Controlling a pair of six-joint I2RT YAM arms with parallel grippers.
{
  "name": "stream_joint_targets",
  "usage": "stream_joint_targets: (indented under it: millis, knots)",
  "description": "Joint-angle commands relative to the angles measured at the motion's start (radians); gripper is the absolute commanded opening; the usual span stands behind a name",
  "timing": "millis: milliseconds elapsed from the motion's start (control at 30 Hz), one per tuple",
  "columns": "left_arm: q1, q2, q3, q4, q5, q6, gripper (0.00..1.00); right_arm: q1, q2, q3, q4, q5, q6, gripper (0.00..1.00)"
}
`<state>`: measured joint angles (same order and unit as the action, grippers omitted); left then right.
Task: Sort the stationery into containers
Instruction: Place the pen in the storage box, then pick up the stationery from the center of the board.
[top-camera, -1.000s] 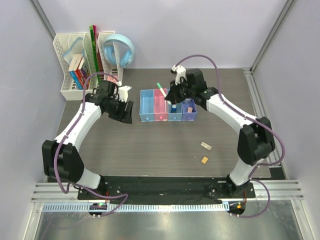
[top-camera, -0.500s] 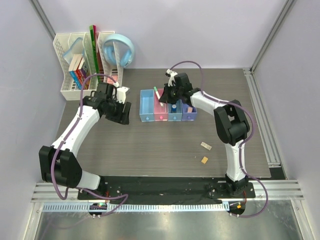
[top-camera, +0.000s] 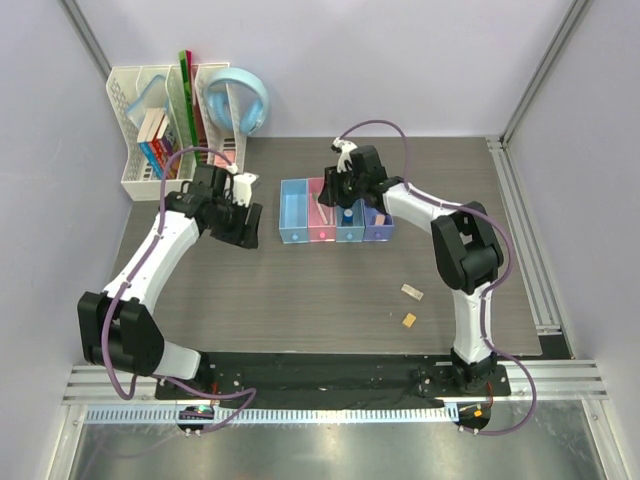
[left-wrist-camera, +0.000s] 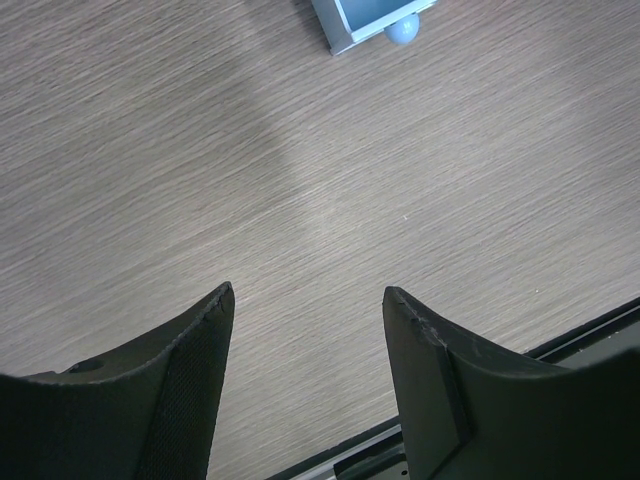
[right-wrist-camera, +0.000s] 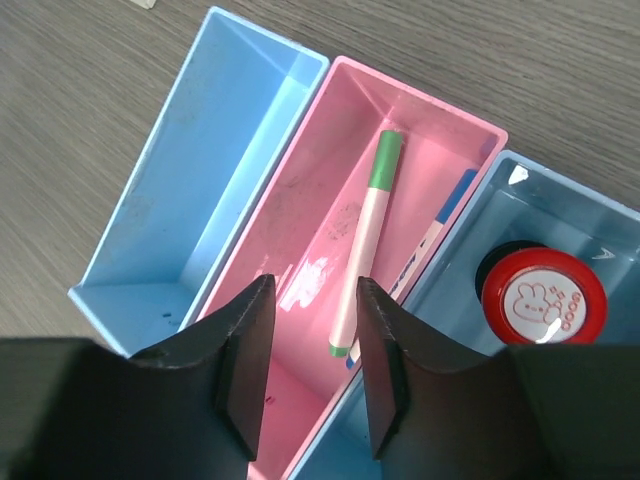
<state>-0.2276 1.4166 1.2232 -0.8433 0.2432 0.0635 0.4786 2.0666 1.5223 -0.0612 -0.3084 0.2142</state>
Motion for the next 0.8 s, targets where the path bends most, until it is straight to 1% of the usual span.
stream_joint_targets:
  millis: [0,67,100,133,167,200,233,267,300,333,367,400,433,467,500,533,567,667,733,767]
  knots:
    - [0.004,-0.004,0.050,0.006,0.022,0.006,0.62,0.002,-0.131,0.001,0.014,0.009,-0.073,0.45]
    - [0.004,-0.002,0.053,0.007,0.031,0.006,0.62,0.000,-0.175,-0.005,-0.020,0.011,-0.096,0.45]
    - [0.004,0.001,0.055,0.009,0.037,0.002,0.62,0.002,-0.192,-0.008,-0.035,0.014,-0.139,0.45]
    - [0.004,0.001,0.055,0.012,0.041,0.001,0.62,0.002,-0.242,-0.013,-0.052,0.015,-0.165,0.45]
    - [0.004,0.002,0.053,0.013,0.044,0.001,0.62,0.002,-0.266,-0.019,-0.105,0.017,-0.202,0.45]
    - [0.004,0.007,0.053,0.013,0.053,-0.001,0.62,0.002,-0.292,-0.017,-0.145,0.018,-0.287,0.45]
    - [0.004,0.011,0.053,0.013,0.057,-0.001,0.62,0.002,-0.336,-0.013,-0.249,0.019,-0.347,0.45]
    - [0.004,0.013,0.052,0.015,0.064,-0.001,0.62,0.000,-0.361,-0.014,-0.305,0.022,-0.396,0.46]
    - [0.004,0.024,0.052,0.016,0.068,-0.002,0.62,0.002,-0.387,-0.025,-0.354,0.056,-0.439,0.46]
    - [0.004,0.028,0.048,0.018,0.077,-0.005,0.62,0.000,-0.413,-0.072,-0.436,0.072,-0.541,0.46]
    - [0.004,0.031,0.045,0.021,0.085,-0.004,0.62,-0.001,-0.480,-0.108,-0.472,0.086,-0.588,0.47]
    - [0.004,0.038,0.044,0.021,0.094,0.001,0.63,-0.001,-0.512,-0.149,-0.494,0.138,-0.629,0.49]
    - [0.001,0.047,0.042,0.021,0.106,0.010,0.63,-0.005,-0.552,-0.242,-0.523,0.156,-0.694,0.51]
    - [0.001,0.053,0.042,0.020,0.113,0.016,0.63,-0.008,-0.618,-0.288,-0.538,0.173,-0.732,0.52]
    - [-0.001,0.054,0.042,0.020,0.119,0.021,0.63,-0.011,-0.655,-0.335,-0.545,0.202,-0.757,0.56]
    - [-0.003,0.062,0.042,0.018,0.139,0.038,0.63,-0.023,-0.684,-0.420,-0.549,0.209,-0.795,0.57]
    - [-0.006,0.064,0.042,0.013,0.149,0.047,0.64,-0.031,-0.736,-0.457,-0.554,0.209,-0.812,0.58]
    - [-0.027,0.068,0.042,-0.014,0.220,0.096,0.68,-0.066,-0.795,-0.571,-0.560,0.195,-0.857,0.60]
    - [-0.087,0.067,0.042,-0.023,0.214,0.110,0.70,-0.084,-0.807,-0.629,-0.559,0.178,-0.872,0.61]
    - [-0.114,0.070,0.041,-0.023,0.190,0.116,0.70,-0.106,-0.810,-0.645,-0.557,0.170,-0.884,0.61]
